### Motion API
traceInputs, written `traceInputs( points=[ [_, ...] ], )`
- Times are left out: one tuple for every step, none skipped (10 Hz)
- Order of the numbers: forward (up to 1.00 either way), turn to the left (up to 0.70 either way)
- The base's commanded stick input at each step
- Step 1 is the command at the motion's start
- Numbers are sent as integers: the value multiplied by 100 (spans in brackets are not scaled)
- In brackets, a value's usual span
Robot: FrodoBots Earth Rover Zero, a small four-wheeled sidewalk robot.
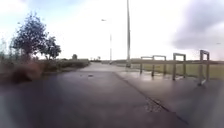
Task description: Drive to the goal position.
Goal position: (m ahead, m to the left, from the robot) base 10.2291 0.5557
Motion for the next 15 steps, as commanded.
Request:
traceInputs(
  points=[
    [45, 0],
    [45, 0],
    [45, 0],
    [45, 0],
    [45, 0],
    [45, 0],
    [45, 0],
    [45, 0],
    [45, 0],
    [45, 0],
    [45, 0],
    [45, 0],
    [45, 0],
    [45, 0],
    [45, 0]
  ],
)
